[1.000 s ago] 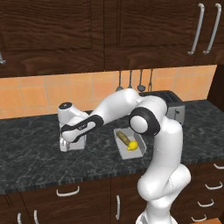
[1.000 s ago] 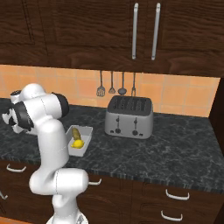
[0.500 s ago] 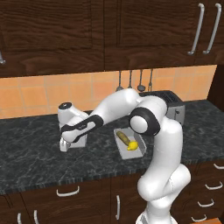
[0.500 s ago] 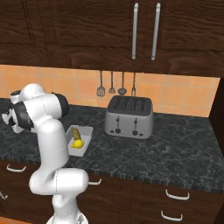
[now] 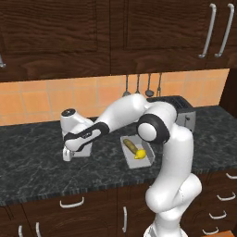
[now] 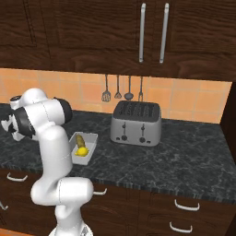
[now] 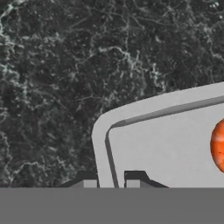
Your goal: Take the meat container that has the shrimp and place it on the second highest rack of the freezer. Then take the vegetable container that has the potato and lemon and place it on the highest rack of the freezer.
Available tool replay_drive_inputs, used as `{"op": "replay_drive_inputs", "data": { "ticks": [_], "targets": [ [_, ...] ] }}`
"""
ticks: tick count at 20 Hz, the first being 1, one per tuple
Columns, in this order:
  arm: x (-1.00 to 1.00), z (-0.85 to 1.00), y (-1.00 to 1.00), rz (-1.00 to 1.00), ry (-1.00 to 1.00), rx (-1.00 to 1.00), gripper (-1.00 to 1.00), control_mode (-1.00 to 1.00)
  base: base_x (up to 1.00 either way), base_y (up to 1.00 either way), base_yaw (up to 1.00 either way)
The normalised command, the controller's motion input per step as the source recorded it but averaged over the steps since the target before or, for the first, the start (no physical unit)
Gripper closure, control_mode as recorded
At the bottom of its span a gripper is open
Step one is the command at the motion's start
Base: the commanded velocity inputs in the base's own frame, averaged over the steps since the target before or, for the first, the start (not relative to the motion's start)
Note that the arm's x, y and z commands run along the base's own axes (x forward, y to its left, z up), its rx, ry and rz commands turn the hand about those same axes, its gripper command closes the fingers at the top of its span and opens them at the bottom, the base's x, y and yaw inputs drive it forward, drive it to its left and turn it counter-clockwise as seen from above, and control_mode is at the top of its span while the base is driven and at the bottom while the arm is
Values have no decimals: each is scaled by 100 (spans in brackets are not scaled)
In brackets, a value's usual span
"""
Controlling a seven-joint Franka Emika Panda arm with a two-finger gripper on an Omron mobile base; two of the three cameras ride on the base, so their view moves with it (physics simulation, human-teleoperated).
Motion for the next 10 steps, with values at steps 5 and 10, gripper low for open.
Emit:
{"op": "replay_drive_inputs", "data": {
  "ticks": [5,10],
  "targets": [
    [-6,9,0,4,0,0,100,-100,0,0,0],
    [0,25,6,4,0,0,100,-100,0,0,0]
  ]
}}
